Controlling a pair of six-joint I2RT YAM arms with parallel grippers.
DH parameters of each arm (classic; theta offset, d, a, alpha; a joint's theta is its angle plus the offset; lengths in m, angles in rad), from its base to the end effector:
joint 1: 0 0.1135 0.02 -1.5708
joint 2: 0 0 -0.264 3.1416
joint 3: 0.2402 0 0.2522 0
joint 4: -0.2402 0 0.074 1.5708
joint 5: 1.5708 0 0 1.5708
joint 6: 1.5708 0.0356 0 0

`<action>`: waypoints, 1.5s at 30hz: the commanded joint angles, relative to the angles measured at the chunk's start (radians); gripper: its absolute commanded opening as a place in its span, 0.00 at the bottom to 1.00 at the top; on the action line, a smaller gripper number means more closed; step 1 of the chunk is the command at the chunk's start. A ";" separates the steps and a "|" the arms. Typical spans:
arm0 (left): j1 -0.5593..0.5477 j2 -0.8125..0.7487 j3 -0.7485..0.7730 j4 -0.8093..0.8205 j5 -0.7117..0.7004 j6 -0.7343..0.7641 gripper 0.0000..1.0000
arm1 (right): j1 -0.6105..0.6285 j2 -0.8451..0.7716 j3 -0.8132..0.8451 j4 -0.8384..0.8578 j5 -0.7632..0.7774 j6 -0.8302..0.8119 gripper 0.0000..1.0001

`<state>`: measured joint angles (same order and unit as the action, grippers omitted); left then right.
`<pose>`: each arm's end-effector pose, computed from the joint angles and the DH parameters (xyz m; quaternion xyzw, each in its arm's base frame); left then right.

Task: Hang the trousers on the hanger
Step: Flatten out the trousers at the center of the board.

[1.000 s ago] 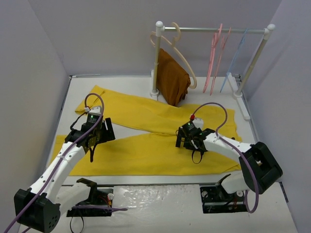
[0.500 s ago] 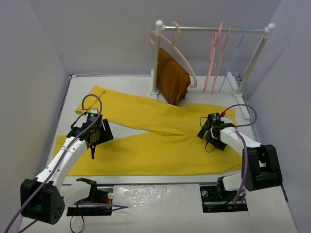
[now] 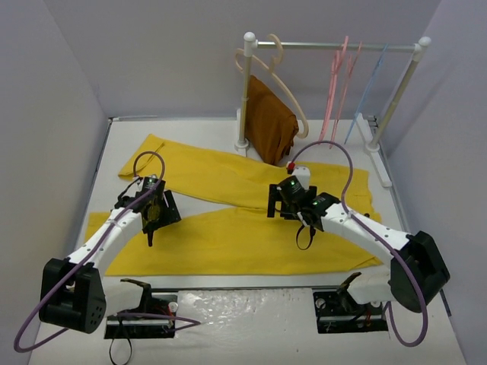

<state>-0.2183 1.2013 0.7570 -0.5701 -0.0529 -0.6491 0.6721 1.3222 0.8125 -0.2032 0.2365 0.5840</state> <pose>0.2244 -0.0479 0.2155 -0.2125 0.9375 -0.0923 0.2598 0.2245 0.1680 0.2312 0.0093 0.9043 0.1559 0.3972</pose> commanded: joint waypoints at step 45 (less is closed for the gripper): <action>0.165 0.611 0.776 0.144 -0.249 0.674 0.64 | -0.072 -0.293 0.106 -0.068 -0.088 -0.210 1.00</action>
<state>-0.0845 1.7211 1.4090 -0.4170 -0.3118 -0.1075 0.5919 1.0737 0.8698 -0.2732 0.1668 0.4465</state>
